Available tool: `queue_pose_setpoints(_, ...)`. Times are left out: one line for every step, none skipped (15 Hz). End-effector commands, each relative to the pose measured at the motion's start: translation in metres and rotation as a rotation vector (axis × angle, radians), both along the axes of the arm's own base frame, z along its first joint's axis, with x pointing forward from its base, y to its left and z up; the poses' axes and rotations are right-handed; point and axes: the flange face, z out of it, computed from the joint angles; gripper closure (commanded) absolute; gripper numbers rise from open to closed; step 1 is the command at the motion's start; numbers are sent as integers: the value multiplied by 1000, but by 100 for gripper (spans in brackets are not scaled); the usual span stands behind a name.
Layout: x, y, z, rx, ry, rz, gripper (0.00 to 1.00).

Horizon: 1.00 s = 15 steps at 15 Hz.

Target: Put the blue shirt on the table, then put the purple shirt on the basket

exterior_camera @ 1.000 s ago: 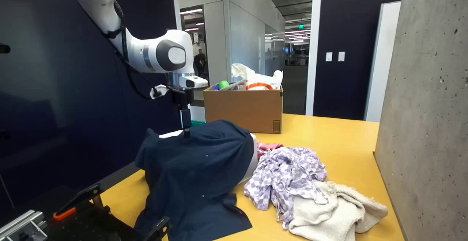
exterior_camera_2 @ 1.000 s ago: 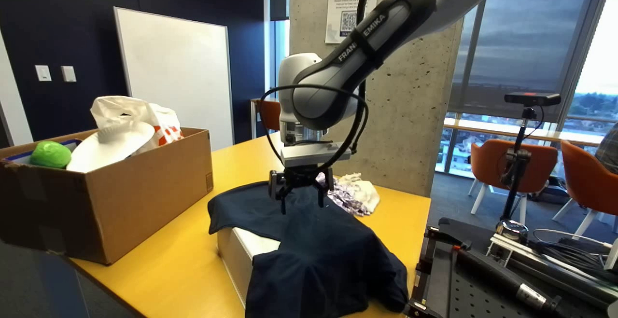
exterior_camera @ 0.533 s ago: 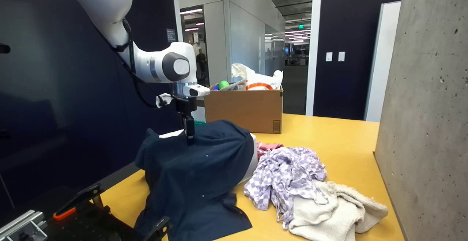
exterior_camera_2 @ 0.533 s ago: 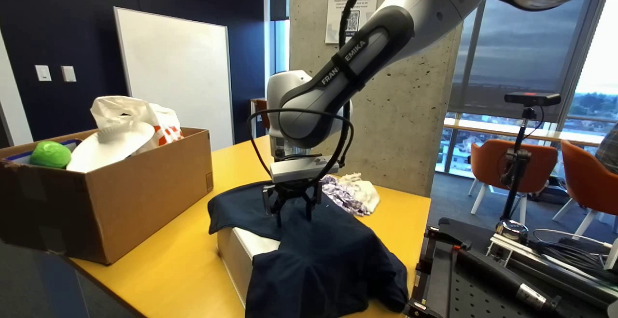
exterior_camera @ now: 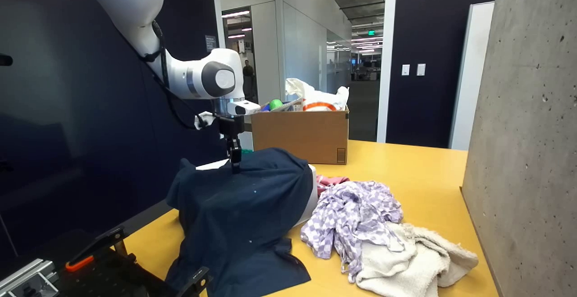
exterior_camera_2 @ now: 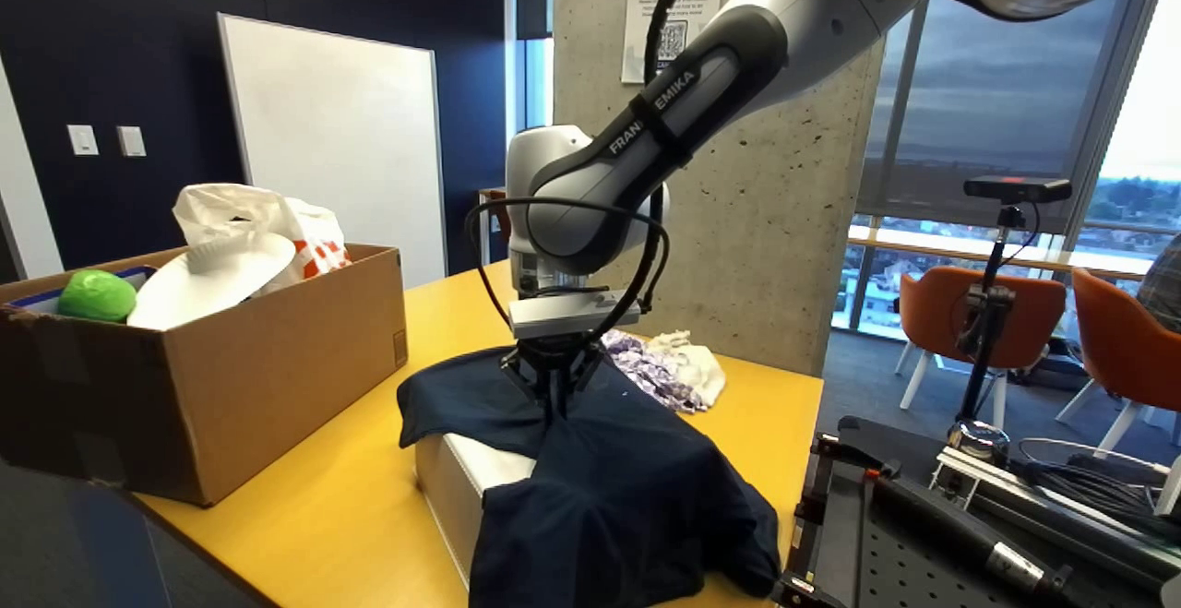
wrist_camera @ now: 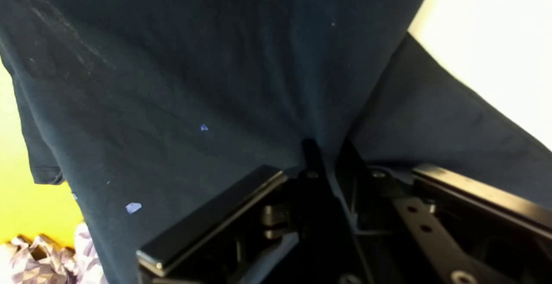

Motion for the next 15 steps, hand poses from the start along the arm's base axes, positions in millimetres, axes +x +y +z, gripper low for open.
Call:
queue_pose_setpoints(3, 1, 23, -4, -21, -31, 100)
queue_pose_setpoints(5, -2, 31, -10, -29, -43, 100)
queue_pose_setpoints(6, -6, 44, -16, -44, -54, 100)
queue_pose_setpoints(8, -12, 62, -28, -69, -65, 99)
queue_pose_setpoints(11, -20, 85, -41, -98, -80, 99)
queue_pose_setpoints(14, -29, 110, -52, -129, -95, 99)
queue_pose_setpoints(17, -38, 131, -64, -162, -110, 99)
queue_pose_setpoints(21, -48, 155, -76, -194, -125, 99)
queue_pose_setpoints(25, -58, 181, -91, -220, -138, 99)
queue_pose_setpoints(28, -66, 207, -106, -240, -151, 99)
queue_pose_setpoints(30, -74, 226, -122, -259, -161, 99)
queue_pose_setpoints(31, -82, 248, -139, -273, -171, 99)
queue_pose_setpoints(32, -89, 264, -158, -287, -182, 99)
queue_pose_setpoints(31, -99, 280, -178, -300, -196, 99)
queue_pose_setpoints(29, -110, 293, -193, -311, -209, 99)
